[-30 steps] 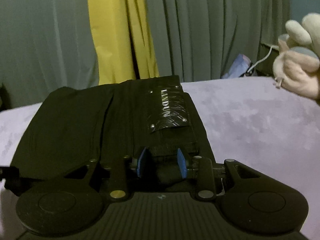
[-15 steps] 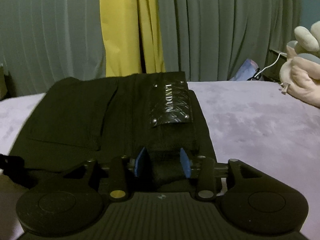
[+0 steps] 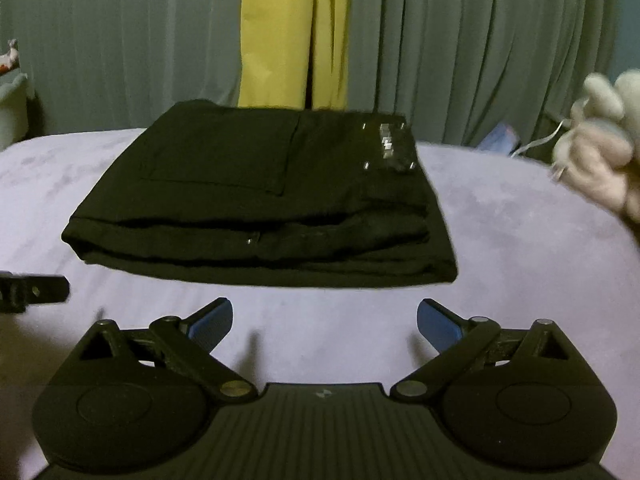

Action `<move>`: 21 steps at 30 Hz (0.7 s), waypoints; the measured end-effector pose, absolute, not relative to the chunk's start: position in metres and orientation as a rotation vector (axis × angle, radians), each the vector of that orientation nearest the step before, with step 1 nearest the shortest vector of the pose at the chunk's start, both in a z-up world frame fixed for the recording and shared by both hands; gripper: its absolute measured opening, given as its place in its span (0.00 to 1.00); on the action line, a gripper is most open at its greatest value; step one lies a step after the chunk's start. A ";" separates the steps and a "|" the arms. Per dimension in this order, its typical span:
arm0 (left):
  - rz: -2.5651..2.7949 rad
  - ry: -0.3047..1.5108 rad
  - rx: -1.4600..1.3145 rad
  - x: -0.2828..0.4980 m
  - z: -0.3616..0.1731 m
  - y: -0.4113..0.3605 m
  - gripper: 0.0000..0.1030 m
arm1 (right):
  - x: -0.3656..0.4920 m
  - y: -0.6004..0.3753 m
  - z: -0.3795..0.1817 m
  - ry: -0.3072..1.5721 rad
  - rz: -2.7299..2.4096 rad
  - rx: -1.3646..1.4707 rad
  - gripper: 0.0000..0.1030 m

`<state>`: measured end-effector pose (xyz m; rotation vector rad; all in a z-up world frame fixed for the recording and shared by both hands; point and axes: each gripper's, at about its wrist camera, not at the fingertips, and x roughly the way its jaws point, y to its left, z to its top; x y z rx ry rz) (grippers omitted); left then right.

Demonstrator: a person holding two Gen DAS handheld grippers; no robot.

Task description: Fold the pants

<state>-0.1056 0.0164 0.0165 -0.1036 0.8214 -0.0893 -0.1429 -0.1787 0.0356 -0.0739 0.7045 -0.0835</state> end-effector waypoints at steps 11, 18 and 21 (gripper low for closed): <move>-0.098 0.853 -0.041 -0.106 0.007 0.007 0.97 | -0.151 -0.182 0.040 0.669 -0.131 -0.050 0.96; -0.079 0.868 -0.055 -0.104 0.005 0.009 0.97 | -0.149 -0.176 0.036 0.666 -0.128 -0.079 0.96; -0.083 0.870 -0.048 -0.104 0.004 0.009 0.97 | -0.150 -0.174 0.035 0.665 -0.125 -0.084 0.96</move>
